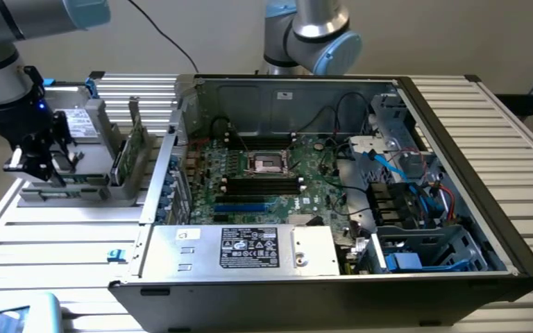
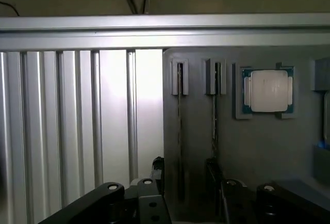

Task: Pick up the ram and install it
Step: 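Pick up the ram and move it above insertion slot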

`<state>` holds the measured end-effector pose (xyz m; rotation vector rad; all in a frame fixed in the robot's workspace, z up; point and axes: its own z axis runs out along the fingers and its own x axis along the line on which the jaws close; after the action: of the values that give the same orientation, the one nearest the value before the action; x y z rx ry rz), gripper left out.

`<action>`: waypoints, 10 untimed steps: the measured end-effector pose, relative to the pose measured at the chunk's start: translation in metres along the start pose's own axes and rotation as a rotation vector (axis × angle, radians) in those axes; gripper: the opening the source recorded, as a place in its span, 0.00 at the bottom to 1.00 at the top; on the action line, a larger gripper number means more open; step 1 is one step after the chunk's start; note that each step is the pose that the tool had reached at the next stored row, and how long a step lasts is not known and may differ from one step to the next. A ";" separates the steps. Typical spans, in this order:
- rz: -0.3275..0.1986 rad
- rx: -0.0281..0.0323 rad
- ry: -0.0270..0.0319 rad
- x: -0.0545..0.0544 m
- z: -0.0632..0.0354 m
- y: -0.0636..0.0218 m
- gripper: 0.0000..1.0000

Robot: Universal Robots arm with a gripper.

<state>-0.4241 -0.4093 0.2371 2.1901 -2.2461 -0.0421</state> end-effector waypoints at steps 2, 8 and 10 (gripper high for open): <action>0.001 -0.0001 0.0001 0.000 0.0037 -0.0001 0.45; 0.001 0.0000 0.0000 0.000 0.0146 -0.0003 0.45; 0.001 0.0001 -0.0001 0.001 0.0183 -0.0004 0.45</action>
<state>-0.4242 -0.4098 0.2188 2.1885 -2.2478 -0.0420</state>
